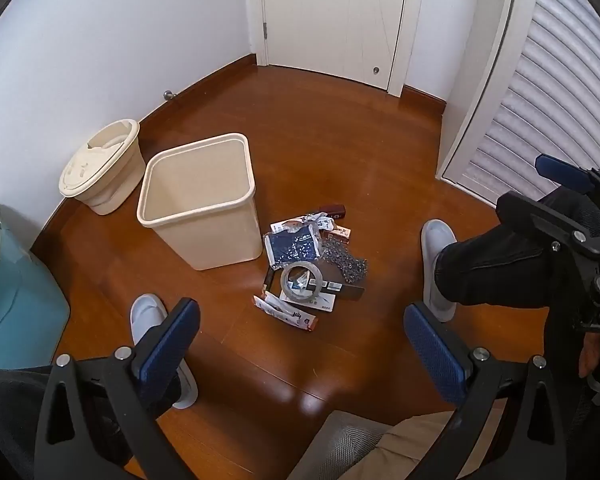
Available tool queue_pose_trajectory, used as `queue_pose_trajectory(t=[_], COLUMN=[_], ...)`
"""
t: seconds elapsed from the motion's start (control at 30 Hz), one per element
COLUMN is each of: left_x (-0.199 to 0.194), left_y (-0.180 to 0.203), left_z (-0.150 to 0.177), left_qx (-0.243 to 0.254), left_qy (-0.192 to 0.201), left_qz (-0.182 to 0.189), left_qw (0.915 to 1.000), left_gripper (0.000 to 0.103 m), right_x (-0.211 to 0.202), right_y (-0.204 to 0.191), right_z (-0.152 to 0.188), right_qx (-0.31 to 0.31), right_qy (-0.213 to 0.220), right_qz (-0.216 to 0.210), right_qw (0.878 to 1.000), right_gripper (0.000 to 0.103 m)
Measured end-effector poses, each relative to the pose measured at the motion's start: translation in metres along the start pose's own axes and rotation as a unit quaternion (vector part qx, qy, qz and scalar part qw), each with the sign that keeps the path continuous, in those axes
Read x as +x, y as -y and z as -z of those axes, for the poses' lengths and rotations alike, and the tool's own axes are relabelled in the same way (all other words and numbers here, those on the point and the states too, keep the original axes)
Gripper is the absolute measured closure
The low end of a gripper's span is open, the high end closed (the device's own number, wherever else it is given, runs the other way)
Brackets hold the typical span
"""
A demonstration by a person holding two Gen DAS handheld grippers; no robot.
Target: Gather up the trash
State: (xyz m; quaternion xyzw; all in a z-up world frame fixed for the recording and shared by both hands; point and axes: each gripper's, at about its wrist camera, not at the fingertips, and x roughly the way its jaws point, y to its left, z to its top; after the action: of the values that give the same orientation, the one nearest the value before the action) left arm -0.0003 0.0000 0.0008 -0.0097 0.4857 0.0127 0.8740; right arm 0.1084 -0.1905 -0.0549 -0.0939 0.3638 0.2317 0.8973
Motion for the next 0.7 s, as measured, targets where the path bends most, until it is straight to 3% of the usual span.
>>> queue_pose_trajectory(t=[0.7], left_x=[0.0003], left_y=[0.0025], left_z=[0.0010], left_qx=[-0.003], left_qy=[-0.002], left_qz=[0.001], left_qw=[1.0000], left_gripper=[0.000], right_x=[0.0024], right_y=[-0.0040], right_z=[0.0013], right_qx=[-0.003], right_qy=[-0.003], right_qz=[0.003], right_qw=[1.000], right_gripper=[0.000])
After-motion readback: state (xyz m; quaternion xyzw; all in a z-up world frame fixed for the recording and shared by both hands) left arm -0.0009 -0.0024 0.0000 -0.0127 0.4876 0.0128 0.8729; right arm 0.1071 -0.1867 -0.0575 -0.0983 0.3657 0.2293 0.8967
